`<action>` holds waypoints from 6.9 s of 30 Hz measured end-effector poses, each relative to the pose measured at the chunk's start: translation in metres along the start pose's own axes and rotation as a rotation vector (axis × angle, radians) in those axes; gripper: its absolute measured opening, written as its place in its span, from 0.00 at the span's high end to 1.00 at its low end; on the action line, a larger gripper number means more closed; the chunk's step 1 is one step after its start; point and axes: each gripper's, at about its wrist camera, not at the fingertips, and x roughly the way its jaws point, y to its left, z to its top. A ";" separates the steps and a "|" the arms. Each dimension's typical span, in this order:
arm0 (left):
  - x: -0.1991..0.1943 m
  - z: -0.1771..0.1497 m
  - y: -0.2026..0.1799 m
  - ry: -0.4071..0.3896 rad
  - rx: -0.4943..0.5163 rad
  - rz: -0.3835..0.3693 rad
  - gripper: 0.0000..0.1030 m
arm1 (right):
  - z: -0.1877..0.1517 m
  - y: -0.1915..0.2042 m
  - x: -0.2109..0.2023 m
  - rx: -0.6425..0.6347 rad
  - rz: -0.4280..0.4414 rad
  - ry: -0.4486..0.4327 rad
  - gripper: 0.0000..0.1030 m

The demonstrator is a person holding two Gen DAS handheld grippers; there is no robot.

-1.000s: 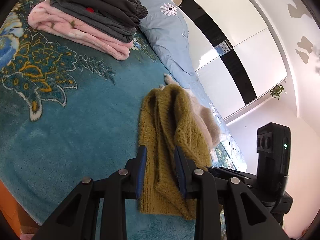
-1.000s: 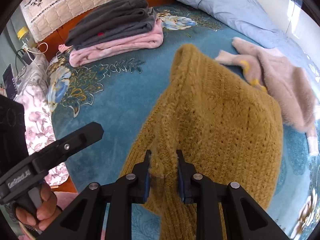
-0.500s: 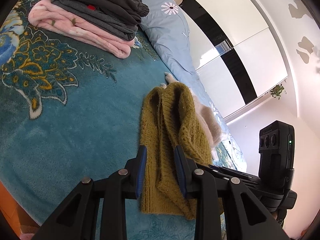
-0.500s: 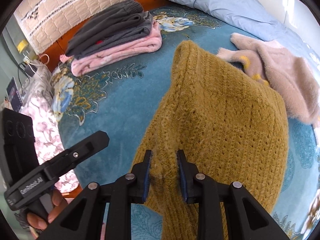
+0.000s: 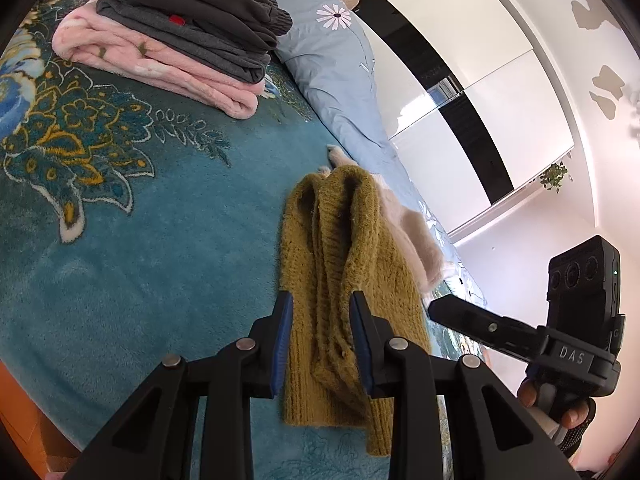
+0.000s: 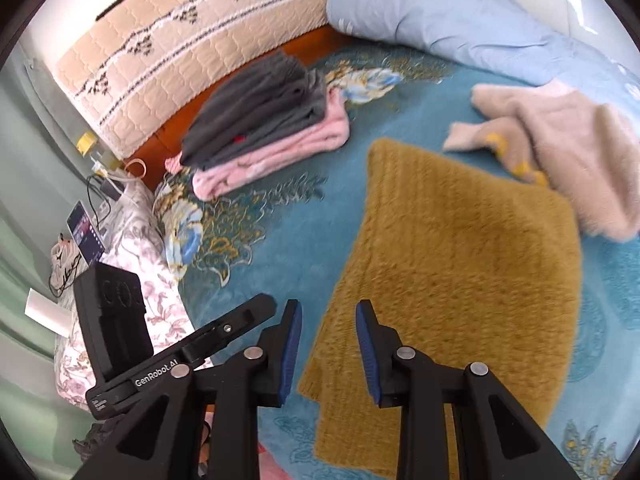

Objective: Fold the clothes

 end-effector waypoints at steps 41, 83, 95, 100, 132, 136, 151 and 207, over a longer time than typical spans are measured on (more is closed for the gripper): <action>0.046 -0.042 -0.024 0.142 -0.046 0.104 0.56 | -0.094 -0.242 -0.025 0.615 0.038 -0.159 0.66; 0.045 -0.022 0.006 0.030 -0.031 0.087 0.77 | -0.095 -0.197 -0.011 0.537 0.230 -0.110 0.38; 0.046 -0.020 0.011 0.037 -0.065 0.047 0.77 | -0.092 -0.170 0.012 0.539 0.285 -0.049 0.36; 0.045 -0.019 0.013 0.041 -0.078 0.033 0.77 | -0.093 -0.155 0.019 0.531 0.273 -0.049 0.35; 0.034 -0.011 0.005 0.027 -0.033 -0.047 0.76 | -0.073 -0.195 -0.037 0.607 0.162 -0.108 0.75; 0.034 -0.010 0.008 0.026 -0.043 -0.047 0.75 | -0.051 -0.232 -0.055 0.626 0.104 -0.125 0.75; 0.056 0.022 0.000 0.025 -0.060 -0.036 0.57 | -0.049 -0.275 -0.061 0.628 0.058 -0.167 0.70; 0.109 0.077 -0.062 0.141 0.133 0.085 0.36 | -0.083 -0.251 -0.072 0.543 0.176 -0.288 0.69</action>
